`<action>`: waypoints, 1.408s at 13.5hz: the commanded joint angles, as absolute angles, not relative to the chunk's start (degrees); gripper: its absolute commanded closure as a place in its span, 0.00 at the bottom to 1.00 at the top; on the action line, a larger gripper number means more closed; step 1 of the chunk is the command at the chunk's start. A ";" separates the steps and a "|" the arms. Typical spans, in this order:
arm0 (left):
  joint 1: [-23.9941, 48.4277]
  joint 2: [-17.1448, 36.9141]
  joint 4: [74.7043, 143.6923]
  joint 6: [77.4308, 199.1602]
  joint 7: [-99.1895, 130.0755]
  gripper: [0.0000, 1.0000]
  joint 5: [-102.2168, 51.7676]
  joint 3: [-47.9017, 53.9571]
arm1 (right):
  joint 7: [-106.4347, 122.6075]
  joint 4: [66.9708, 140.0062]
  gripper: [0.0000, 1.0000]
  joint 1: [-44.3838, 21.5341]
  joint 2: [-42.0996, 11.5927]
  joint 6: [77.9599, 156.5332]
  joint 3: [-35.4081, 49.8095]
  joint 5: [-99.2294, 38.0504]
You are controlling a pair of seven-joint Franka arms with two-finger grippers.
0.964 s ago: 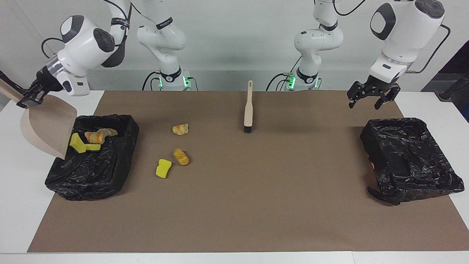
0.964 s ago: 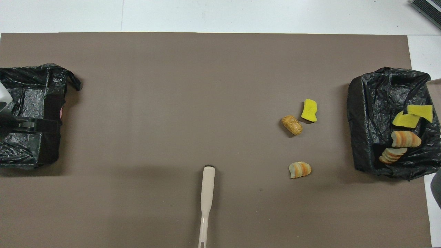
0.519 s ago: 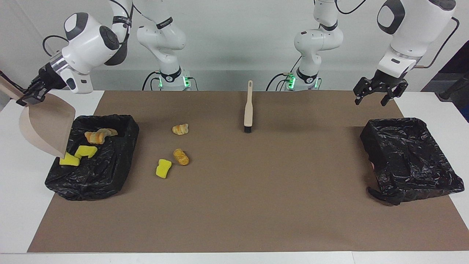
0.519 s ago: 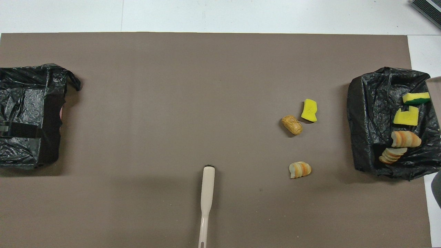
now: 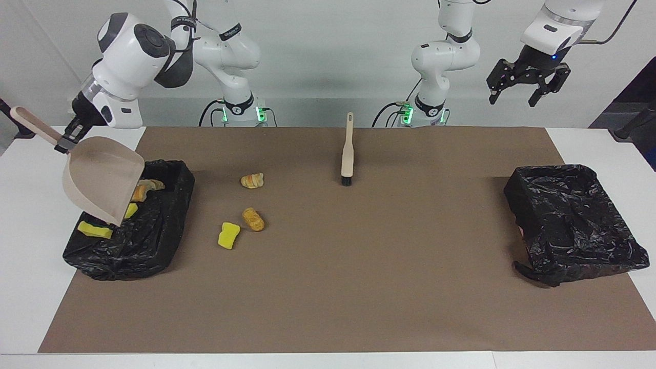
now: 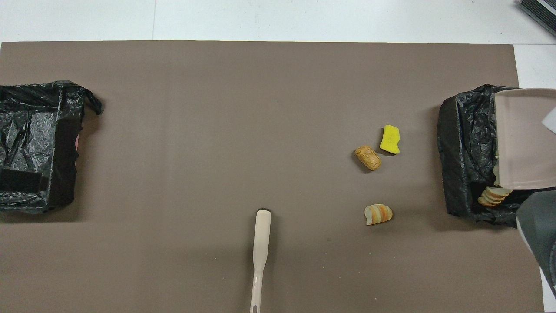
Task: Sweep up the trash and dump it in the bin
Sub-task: 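Tip the dustpan with the right gripper to dump the trash, then bring the empty dustpan with the right gripper back to the table center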
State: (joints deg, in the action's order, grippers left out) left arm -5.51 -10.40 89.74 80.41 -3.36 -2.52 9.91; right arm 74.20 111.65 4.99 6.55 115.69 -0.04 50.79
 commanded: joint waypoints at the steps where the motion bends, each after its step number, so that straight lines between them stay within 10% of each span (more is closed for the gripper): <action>1: -5.36 -13.09 92.18 79.80 -3.43 0.00 -2.72 9.67 | 69.19 107.67 1.00 2.57 3.96 113.91 0.17 46.42; 19: -5.80 -13.71 95.10 83.76 -3.60 0.00 -2.81 9.58 | -7.24 76.67 1.00 -23.09 -23.09 97.74 1.76 14.25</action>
